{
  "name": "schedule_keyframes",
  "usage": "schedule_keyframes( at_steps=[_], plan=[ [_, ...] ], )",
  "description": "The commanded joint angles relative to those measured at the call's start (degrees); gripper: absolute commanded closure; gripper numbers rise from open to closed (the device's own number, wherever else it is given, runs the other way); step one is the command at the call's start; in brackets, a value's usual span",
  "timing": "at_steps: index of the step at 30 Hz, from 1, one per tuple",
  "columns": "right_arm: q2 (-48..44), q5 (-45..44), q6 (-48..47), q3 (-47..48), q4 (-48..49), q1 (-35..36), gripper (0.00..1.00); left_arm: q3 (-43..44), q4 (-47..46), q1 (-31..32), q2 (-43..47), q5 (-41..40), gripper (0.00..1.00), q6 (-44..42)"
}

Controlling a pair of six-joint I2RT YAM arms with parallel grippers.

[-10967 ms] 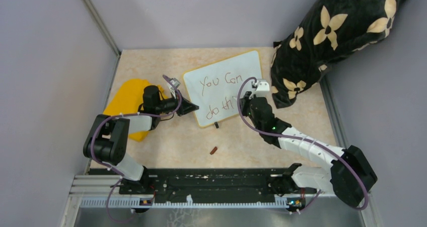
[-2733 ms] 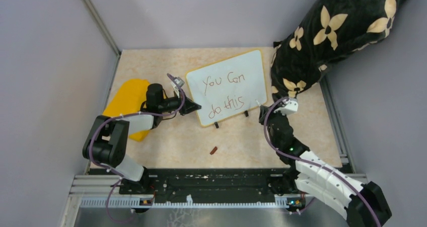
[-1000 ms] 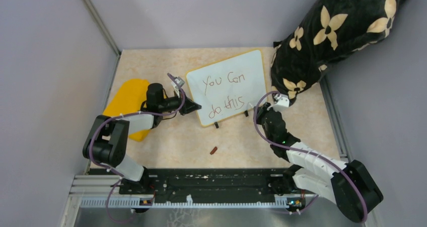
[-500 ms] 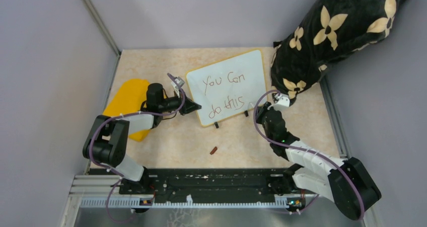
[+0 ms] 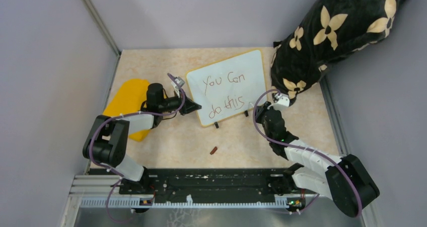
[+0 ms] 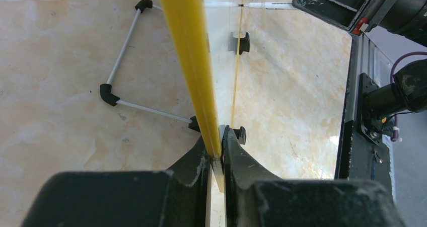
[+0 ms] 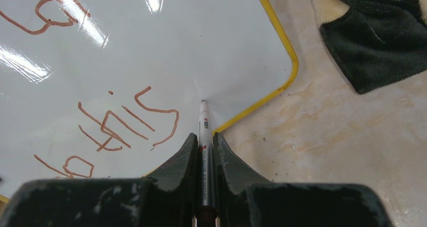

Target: Write a sentence on the whiteboard

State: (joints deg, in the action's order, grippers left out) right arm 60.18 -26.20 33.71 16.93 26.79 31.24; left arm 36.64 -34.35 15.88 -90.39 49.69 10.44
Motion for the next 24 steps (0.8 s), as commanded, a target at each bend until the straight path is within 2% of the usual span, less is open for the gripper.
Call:
schedule_keyframes(
  at_steps=[1, 24],
  plan=[
    [0.0, 0.3, 0.6, 1.5, 2.4, -0.9, 1.00, -1.3, 7.6, 1.0, -3.0, -5.5, 1.00, -6.5],
    [1.1, -0.1, 0.9, 1.5, 0.2, -0.9, 1.00, -1.2, 7.5, 1.0, -2.9, -5.5, 1.00, -6.5]
  ],
)
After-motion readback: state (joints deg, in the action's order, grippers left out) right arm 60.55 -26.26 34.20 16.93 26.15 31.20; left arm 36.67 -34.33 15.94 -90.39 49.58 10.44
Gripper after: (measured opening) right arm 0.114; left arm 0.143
